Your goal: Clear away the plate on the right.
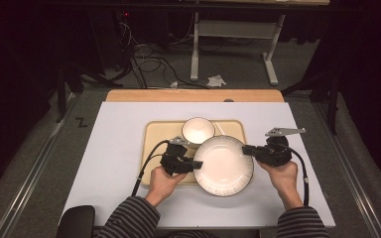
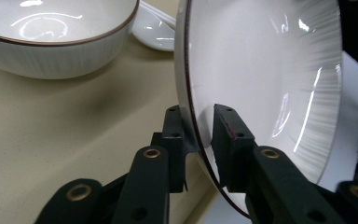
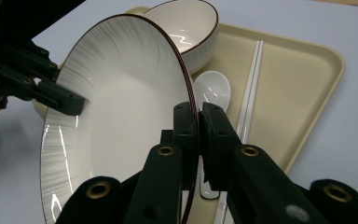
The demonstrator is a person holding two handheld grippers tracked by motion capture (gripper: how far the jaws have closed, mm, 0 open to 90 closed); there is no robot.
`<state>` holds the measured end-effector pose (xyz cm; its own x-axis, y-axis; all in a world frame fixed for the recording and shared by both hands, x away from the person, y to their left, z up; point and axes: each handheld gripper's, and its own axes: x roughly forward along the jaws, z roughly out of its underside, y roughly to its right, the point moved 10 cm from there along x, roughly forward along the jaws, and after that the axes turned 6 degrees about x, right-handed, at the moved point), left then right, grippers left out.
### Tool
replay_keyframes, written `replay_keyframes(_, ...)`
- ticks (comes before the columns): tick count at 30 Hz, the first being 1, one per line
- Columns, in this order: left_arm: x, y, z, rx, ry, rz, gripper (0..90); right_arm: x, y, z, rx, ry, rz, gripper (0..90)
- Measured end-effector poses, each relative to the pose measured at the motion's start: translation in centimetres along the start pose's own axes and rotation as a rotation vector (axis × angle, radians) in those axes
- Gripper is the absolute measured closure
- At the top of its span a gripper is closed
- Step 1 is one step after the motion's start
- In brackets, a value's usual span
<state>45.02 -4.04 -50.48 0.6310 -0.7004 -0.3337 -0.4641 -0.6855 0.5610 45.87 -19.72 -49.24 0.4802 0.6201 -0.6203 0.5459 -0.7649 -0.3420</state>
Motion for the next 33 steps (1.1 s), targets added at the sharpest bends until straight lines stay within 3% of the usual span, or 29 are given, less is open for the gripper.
replay_keyframes(4,0.1,0.2,0.3,-0.014,-0.026,0.025,79.8,0.4,-0.5,-0.2,-0.017,-0.002,-0.013,87.6)
replay_keyframes(9,0.1,-0.1,0.1,-0.019,-0.023,0.006,81.7,0.8,-1.2,-0.5,-0.034,-0.012,-0.023,86.7)
replay_keyframes(12,-0.1,-0.4,-0.2,-0.05,-0.037,0.003,83.5,0.9,-1.4,-0.7,-0.046,-0.009,-0.023,85.4)
replay_keyframes(16,-0.9,-0.7,-1.5,-0.103,-0.01,0.02,84.2,1.2,-1.6,-1.0,-0.071,-0.003,-0.017,84.7)
replay_keyframes(22,-1.8,-1.1,-3.0,-0.081,0.045,-0.014,84.3,1.5,-2.3,-1.5,-0.108,0.009,-0.021,67.6)
replay_keyframes(25,-2.5,-1.2,-4.0,-0.077,0.101,-0.023,84.3,1.8,-2.7,-1.4,-0.107,0.011,-0.045,57.0)
replay_keyframes(27,-3.1,-1.2,-4.6,-0.028,0.147,-0.035,84.3,2.0,-3.1,-1.3,-0.119,0.001,-0.054,54.0)
replay_keyframes(33,-4.4,-1.4,-5.4,0.0,0.169,-0.047,84.3,2.5,-4.2,-1.3,-0.13,0.011,-0.096,50.3)
